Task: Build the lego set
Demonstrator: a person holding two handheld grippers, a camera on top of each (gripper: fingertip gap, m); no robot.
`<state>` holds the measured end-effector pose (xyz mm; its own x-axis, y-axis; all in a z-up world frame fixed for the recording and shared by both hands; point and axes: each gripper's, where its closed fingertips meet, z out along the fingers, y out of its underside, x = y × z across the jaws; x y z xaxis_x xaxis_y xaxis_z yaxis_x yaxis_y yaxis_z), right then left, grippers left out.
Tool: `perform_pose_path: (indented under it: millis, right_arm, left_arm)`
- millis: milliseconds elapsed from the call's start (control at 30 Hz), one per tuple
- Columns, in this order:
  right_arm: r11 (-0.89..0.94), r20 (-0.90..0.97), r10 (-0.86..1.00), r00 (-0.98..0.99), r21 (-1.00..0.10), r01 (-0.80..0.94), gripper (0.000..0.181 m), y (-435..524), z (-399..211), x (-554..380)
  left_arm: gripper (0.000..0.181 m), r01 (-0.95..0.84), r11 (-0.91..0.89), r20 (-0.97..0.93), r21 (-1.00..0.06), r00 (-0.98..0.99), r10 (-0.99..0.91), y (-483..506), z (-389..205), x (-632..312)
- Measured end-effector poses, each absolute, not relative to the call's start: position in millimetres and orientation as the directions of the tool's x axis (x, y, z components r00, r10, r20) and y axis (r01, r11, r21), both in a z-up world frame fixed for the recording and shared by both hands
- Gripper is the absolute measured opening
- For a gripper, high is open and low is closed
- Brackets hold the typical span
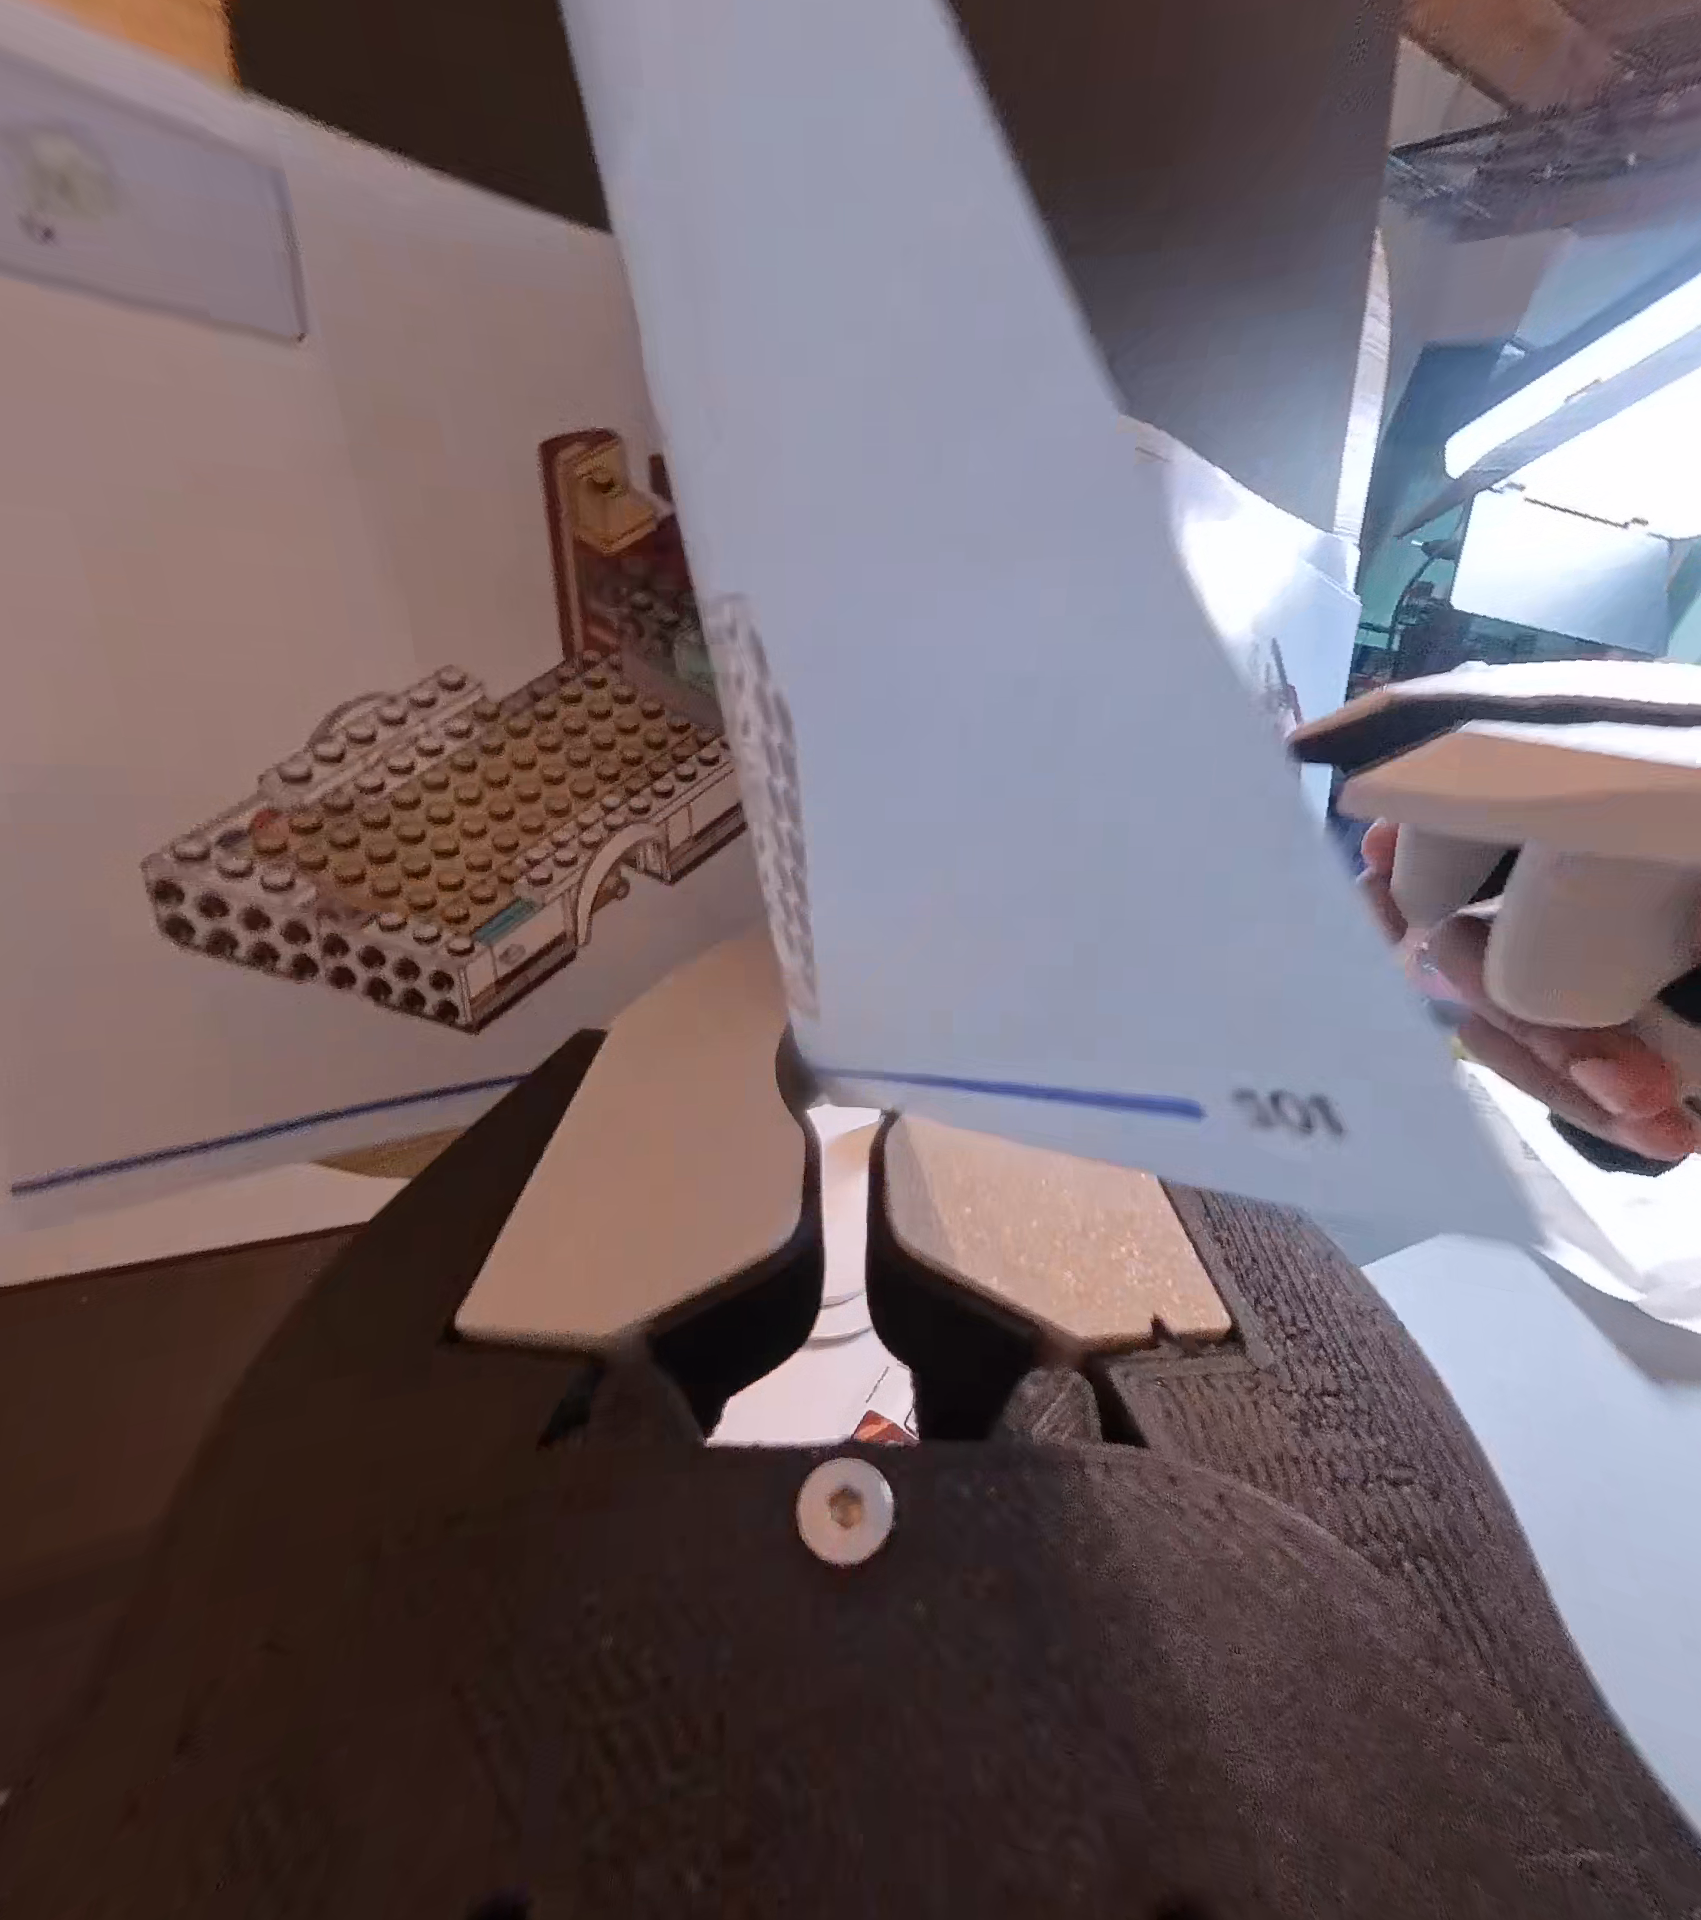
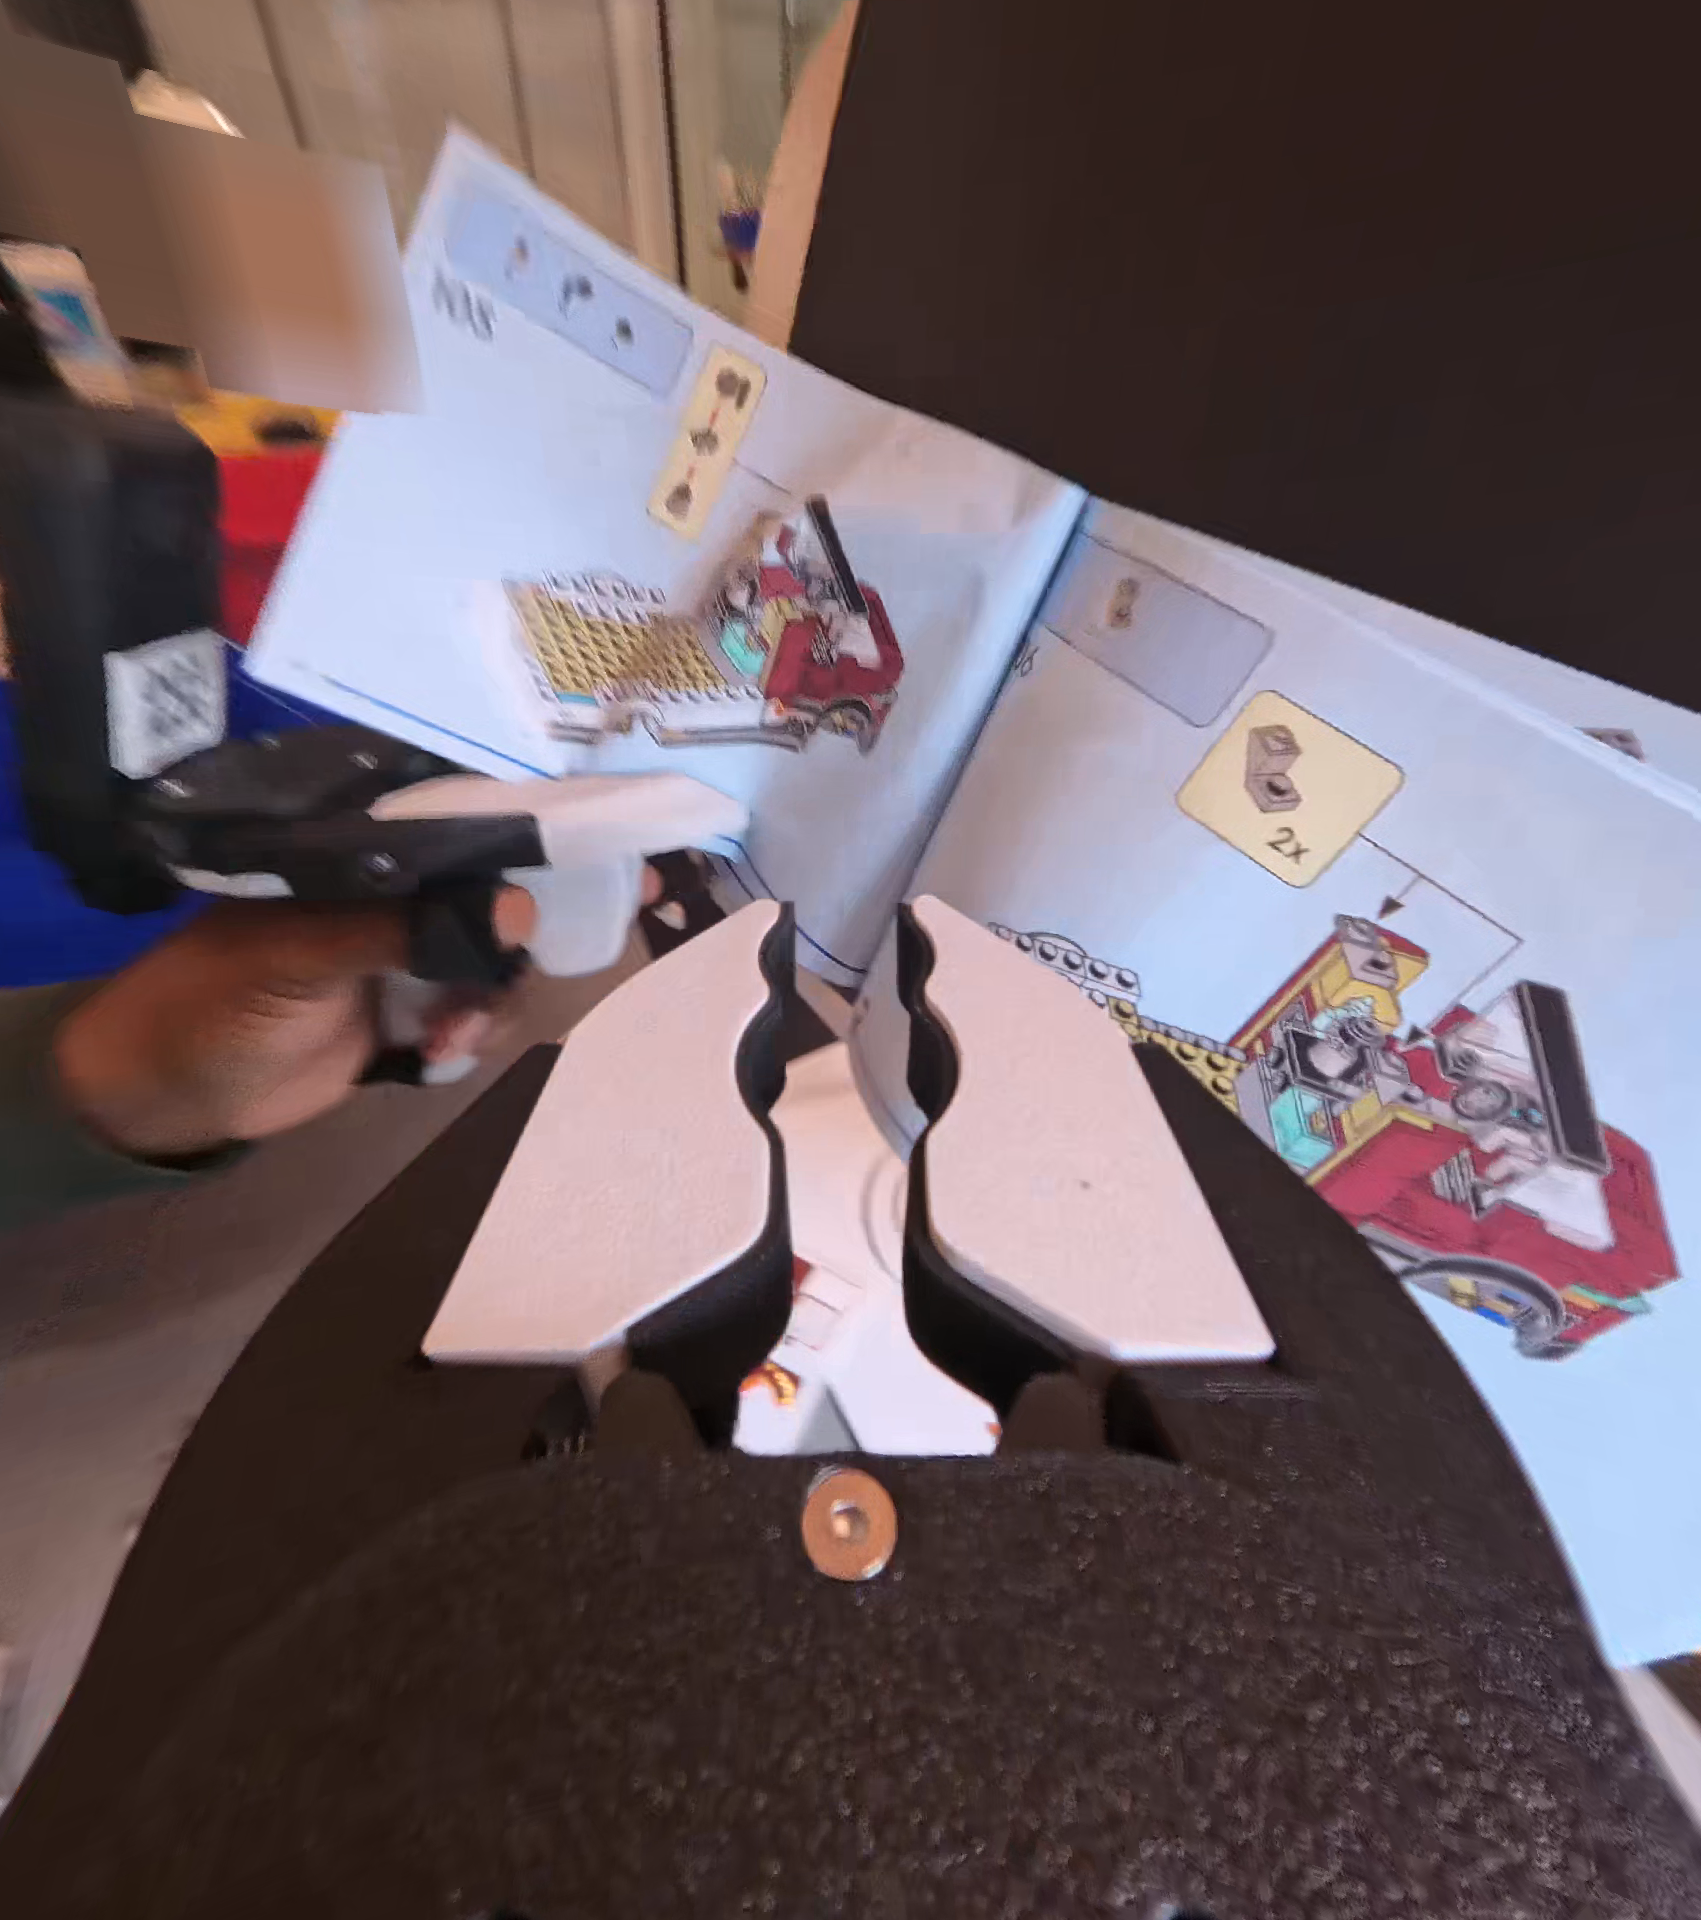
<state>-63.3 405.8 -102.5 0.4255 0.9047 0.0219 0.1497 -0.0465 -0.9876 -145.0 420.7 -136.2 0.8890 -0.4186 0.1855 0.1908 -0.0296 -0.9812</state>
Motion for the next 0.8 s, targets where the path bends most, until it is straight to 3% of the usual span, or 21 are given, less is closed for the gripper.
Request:
perform_pose_path:
  millis: [167, 333, 533, 800]
  right_arm:
    - [-0.009, 0.265, 0.772, 0.578, -0.905, 0.425, 0.007, 429, -133, -87]
    - [0.107, 0.628, 0.533, 0.567, -0.714, 0.692, 0.002, 452, -139, -61]
    - [0.091, 0.714, 0.467, 0.522, -0.626, 0.775, 0.010, 464, -142, -34]
    - [0.259, 0.871, 0.308, 0.384, -0.465, 0.847, 0.021, 471, -126, -18]
  left_arm:
    - [0.006, 0.265, -0.090, 0.278, -0.960, 0.869, -0.409, 423, -146, -155]
    - [0.006, 0.310, -0.153, 0.346, -0.938, 0.836, -0.426, 420, -156, -165]
    - [0.003, 0.411, -0.180, 0.448, -0.894, 0.806, -0.386, 423, -160, -189]
    - [0.000, 0.455, -0.218, 0.504, -0.864, 0.769, -0.393, 424, -166, -199]
